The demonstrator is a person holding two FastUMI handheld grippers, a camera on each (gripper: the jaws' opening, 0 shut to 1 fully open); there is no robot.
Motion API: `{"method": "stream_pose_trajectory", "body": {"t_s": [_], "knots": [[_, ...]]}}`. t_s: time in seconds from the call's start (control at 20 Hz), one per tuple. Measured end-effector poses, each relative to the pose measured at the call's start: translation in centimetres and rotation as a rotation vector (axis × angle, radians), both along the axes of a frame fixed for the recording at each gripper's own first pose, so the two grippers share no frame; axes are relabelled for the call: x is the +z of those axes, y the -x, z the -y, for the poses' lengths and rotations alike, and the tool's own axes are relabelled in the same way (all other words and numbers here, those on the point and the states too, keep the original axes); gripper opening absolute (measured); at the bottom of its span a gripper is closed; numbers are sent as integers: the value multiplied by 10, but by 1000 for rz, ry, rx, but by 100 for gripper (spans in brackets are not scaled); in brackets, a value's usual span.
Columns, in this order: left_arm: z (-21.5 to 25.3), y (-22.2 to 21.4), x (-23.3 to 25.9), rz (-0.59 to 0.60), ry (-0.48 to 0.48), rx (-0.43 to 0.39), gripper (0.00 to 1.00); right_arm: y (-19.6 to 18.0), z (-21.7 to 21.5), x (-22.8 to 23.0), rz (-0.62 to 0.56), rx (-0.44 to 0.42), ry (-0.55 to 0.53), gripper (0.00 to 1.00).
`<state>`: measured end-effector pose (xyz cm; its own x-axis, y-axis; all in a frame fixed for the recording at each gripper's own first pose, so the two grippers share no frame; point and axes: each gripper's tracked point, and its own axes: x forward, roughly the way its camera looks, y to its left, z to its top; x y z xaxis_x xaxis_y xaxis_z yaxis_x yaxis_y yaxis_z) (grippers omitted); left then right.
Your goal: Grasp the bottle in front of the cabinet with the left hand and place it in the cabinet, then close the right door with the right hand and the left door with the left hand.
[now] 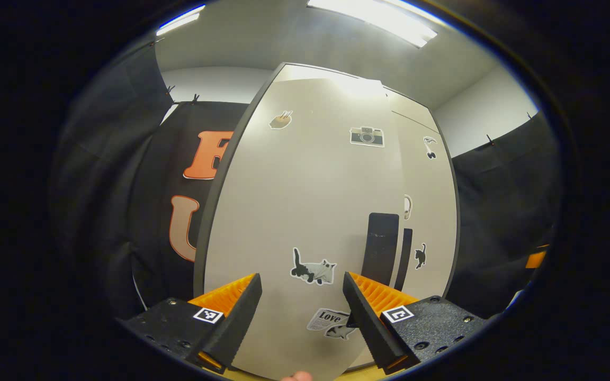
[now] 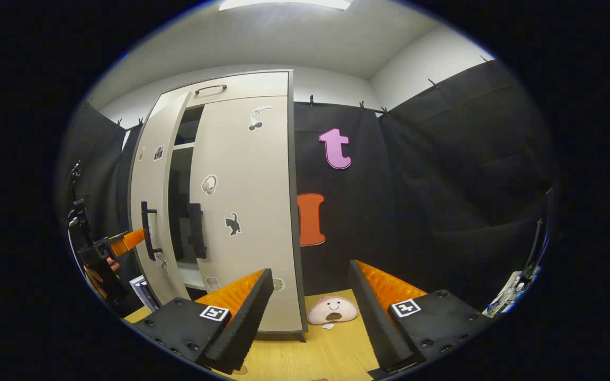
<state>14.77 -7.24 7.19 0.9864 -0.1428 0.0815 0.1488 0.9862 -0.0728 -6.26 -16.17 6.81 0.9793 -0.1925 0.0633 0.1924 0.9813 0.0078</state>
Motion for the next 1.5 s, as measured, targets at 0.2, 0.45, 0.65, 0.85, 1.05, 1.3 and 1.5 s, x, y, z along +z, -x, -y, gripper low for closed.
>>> {"method": "stream_pose_trajectory", "body": {"t_s": [0.2,0.45,0.65,0.85,1.05,1.3,1.5], "knots": [[9,-13,-3,-4,-25,3,93,-4,7,0,-3,-7,0,95],[16,-23,-7,0,-41,14,93,-3,18,0,-6,-23,7,95],[17,-26,-9,-3,-38,18,93,-1,14,1,-9,-9,13,95],[17,-23,-7,-8,-26,21,93,-5,2,-1,-12,19,11,95],[13,2,2,2,-21,4,97,-12,-12,-4,-6,45,12,95],[-5,48,15,4,-28,11,94,-24,-33,-12,4,87,10,95],[-30,81,16,0,-40,54,94,-35,-51,-25,-8,114,22,95]]}}
